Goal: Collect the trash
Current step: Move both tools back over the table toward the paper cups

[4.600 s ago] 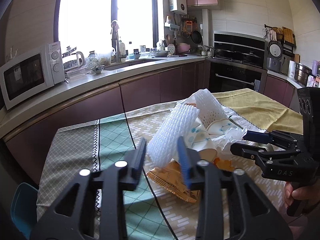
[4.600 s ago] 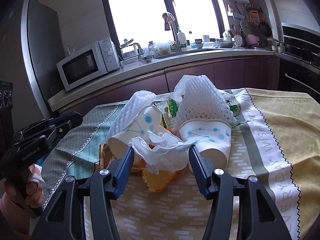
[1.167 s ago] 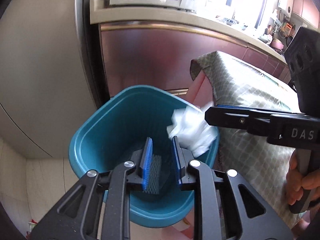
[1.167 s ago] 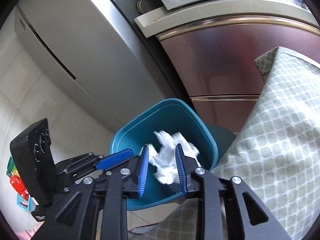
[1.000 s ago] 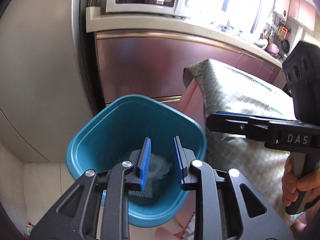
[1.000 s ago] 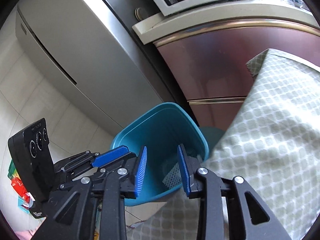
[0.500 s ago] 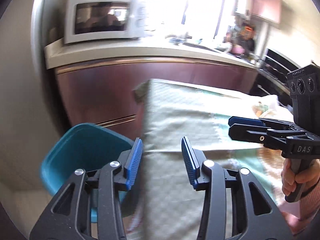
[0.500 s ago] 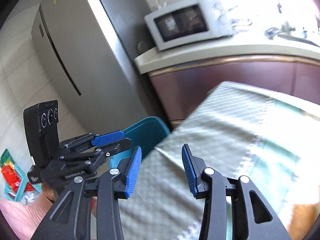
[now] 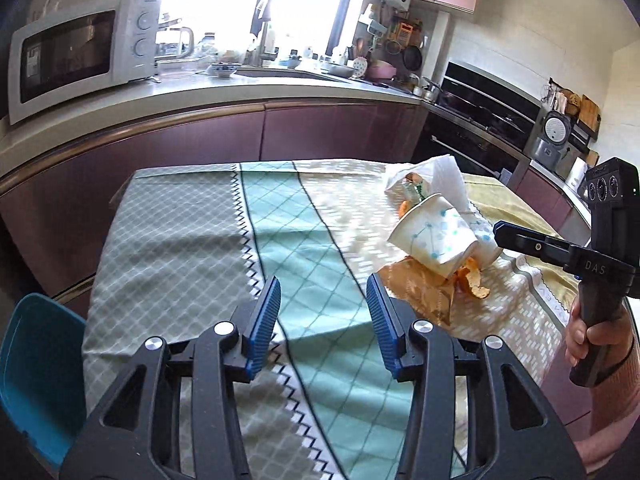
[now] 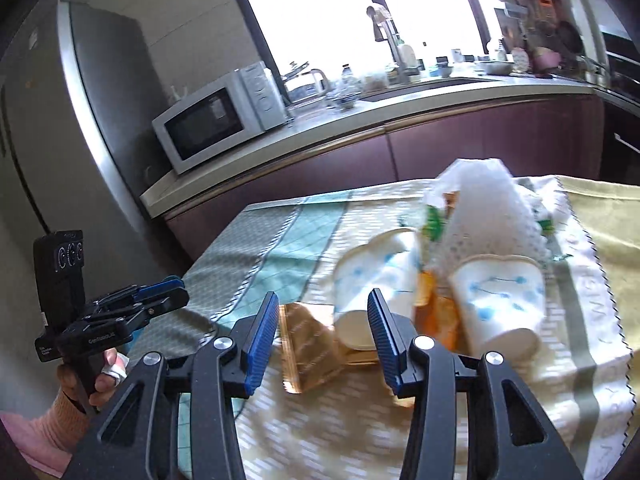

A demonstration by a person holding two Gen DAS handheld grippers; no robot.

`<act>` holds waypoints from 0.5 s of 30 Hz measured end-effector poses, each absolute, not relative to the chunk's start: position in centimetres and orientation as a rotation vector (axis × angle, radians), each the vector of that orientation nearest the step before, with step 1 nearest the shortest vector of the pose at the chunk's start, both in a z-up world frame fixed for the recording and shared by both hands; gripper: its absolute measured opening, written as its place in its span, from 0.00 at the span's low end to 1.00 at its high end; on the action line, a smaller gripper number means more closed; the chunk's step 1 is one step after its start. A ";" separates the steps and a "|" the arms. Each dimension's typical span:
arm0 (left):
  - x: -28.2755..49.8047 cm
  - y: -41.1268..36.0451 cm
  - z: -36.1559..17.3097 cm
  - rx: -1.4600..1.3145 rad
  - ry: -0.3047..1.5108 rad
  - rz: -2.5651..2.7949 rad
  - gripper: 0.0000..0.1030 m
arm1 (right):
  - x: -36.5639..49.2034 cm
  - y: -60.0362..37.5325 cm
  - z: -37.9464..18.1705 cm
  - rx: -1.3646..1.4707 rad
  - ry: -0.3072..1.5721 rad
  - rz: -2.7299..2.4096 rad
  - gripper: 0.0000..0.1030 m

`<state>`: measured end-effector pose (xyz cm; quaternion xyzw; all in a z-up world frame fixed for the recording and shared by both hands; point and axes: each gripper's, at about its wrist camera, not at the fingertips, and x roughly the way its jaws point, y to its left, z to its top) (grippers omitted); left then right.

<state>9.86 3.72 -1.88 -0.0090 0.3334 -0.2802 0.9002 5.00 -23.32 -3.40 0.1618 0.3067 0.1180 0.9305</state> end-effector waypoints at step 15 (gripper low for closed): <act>17.2 -7.3 -2.6 0.062 0.753 -0.707 0.43 | 4.2 -31.7 -7.6 0.473 0.642 0.047 0.63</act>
